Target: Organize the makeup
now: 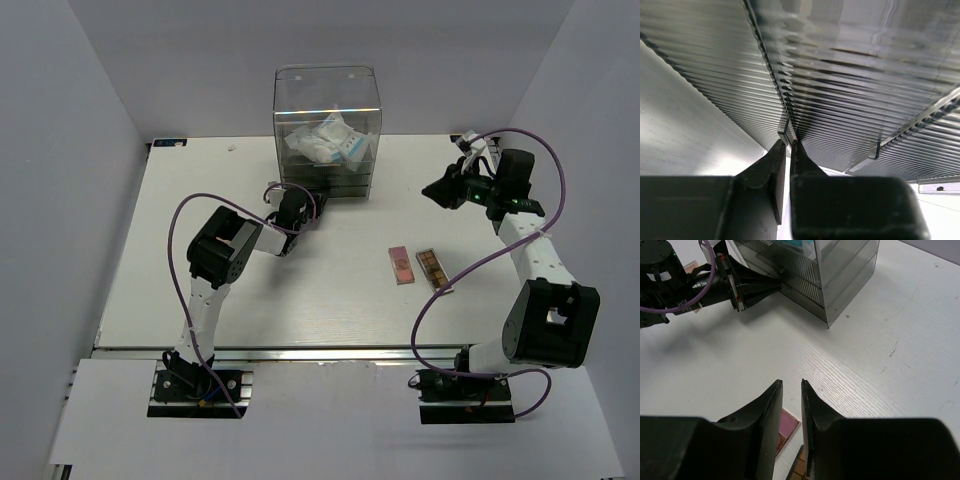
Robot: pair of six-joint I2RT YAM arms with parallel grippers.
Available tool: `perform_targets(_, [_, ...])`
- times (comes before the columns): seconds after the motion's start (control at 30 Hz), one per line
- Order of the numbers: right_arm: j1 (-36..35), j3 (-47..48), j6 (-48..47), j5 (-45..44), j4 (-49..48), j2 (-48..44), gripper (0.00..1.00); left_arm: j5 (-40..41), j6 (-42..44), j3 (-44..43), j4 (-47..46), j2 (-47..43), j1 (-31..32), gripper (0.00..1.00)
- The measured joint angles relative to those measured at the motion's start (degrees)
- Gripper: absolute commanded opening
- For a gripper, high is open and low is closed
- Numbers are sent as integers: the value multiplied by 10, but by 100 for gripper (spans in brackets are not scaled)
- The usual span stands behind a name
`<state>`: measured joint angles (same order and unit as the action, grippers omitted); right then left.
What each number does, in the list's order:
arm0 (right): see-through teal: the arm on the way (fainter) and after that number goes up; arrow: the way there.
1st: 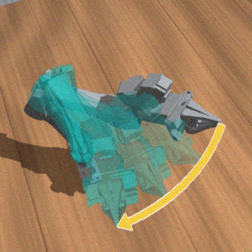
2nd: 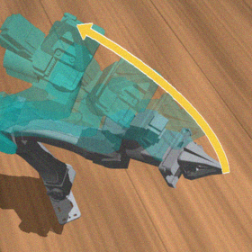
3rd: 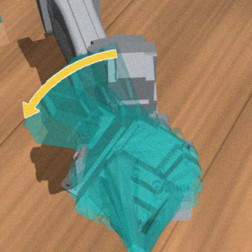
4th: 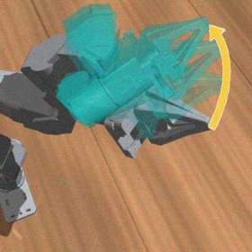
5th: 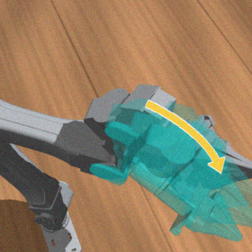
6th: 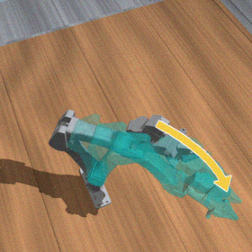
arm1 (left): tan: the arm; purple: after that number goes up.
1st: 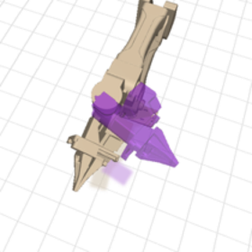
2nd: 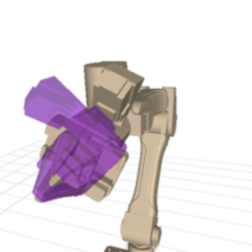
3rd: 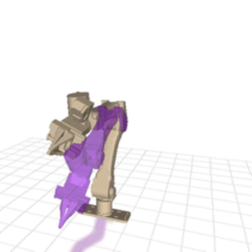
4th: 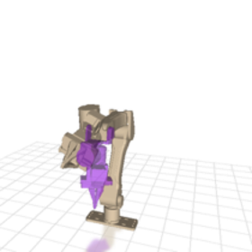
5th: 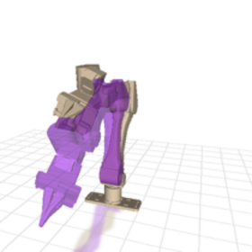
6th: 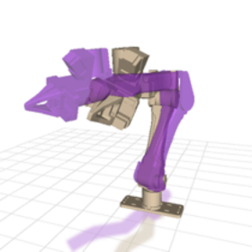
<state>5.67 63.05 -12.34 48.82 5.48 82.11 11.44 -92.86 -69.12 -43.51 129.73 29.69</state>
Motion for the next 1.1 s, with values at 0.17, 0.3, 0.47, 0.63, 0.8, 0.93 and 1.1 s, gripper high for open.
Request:
perform_targets(0.17, [0, -4, 0, 1, 4, 0, 27, 1, 0, 0, -2, 0, 1, 5])
perform_targets(0.3, [0, -12, -1, 2, 8, 0, 28, 2, 0, 8, -12, 0, 1, 4])
perform_targets(0.47, [0, -17, -6, 3, 12, 0, 28, 2, 1, 33, -38, -7, 8, 3])
perform_targets(0.63, [0, -19, -28, 2, 40, 0, 37, 1, 2, 92, -63, -37, 19, 3])
perform_targets(0.8, [0, -21, -55, -23, 89, 2, 53, 2, 1, 160, -67, -83, 35, 11])
perform_targets(0.93, [-5, -31, -73, -80, 124, 11, 70, 1, 2, 183, -64, -99, 45, 41])
perform_targets(1.1, [-29, -59, -91, -192, 164, 15, 89, -1, -1, 184, -58, -99, 49, 58])
